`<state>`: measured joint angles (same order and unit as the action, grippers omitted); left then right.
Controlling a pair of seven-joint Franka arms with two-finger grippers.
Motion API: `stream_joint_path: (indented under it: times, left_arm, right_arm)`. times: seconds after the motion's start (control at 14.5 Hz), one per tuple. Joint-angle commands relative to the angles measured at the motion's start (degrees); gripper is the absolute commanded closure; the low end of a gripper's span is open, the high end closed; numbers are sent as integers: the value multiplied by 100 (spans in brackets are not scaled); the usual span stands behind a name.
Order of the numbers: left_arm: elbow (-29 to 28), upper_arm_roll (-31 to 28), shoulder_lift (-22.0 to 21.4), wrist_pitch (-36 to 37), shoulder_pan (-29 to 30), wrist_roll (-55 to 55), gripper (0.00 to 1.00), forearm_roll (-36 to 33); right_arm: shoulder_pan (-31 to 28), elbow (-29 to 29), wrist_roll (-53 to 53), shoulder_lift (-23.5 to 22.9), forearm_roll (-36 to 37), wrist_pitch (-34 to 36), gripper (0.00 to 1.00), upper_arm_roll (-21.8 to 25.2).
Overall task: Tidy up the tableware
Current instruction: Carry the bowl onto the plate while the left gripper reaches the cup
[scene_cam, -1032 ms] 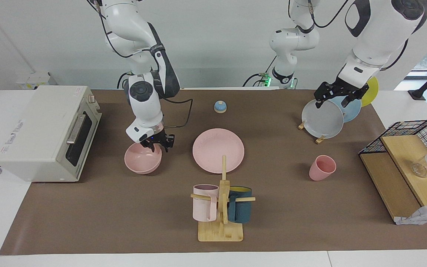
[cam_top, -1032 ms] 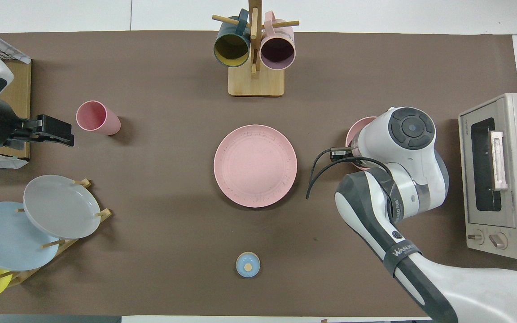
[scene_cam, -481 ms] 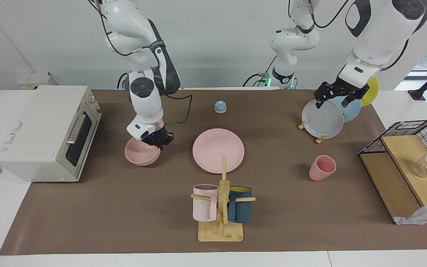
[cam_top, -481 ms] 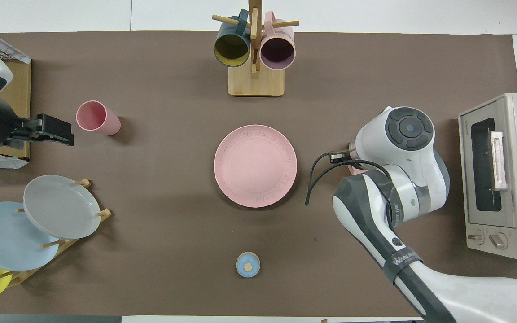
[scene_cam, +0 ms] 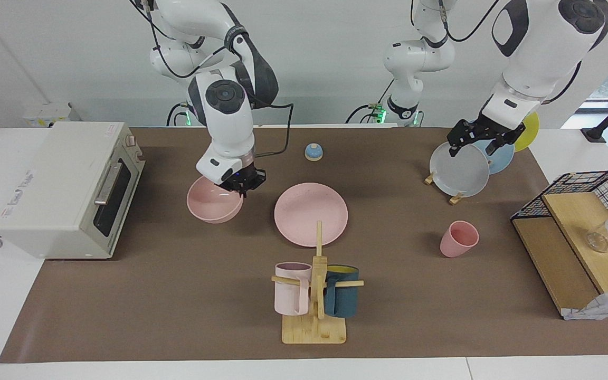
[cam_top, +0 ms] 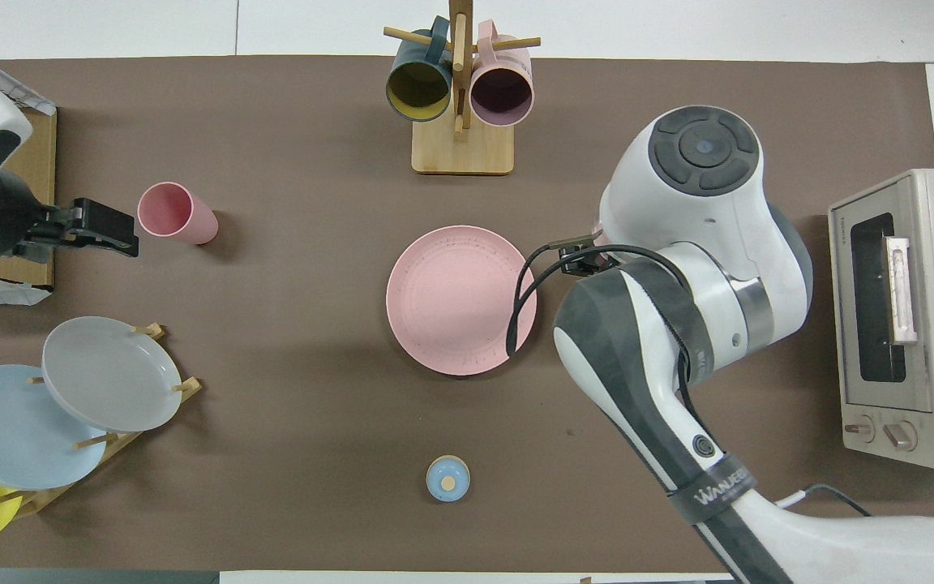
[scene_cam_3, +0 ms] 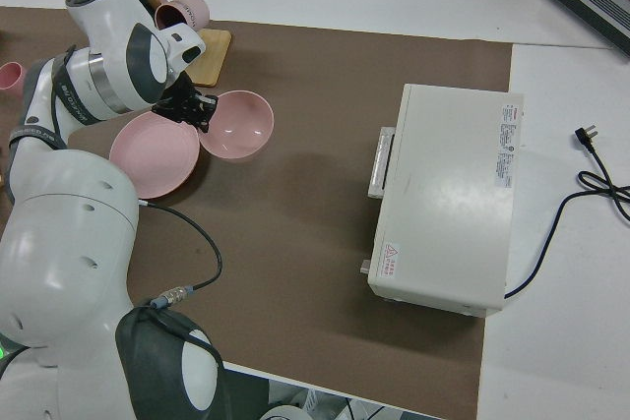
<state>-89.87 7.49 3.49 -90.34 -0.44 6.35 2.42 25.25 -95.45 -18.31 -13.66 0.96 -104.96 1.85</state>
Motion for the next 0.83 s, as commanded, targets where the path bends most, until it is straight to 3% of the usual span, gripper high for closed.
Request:
stream_joint_path:
  times: [0.0,0.14,0.28,0.48,0.76]
  left_arm:
    - [916,16,984,69,44,-29,0,83]
    - [1137,25,1450,-149,53,-29,0,74]
    - [1147,16,1803,-815,61,-38,0,57]
    - [954,16,2128,-1467,27,-187,0,48]
    - [270,7,2033,-1995,97,-425,0,74]
  right_arm:
    - [461,902,-812,-635,62,536,100,-18]
    - [883,2129,-1558,-1512,71,1011,100,-18]
    - [1252,3020,-2244,-2261,80,1014,100,-18]
    - [1544,3191,-2660,-2562,97,688,100,-18]
    - [1913,3199,-3126,-2896,273,459,100,-18]
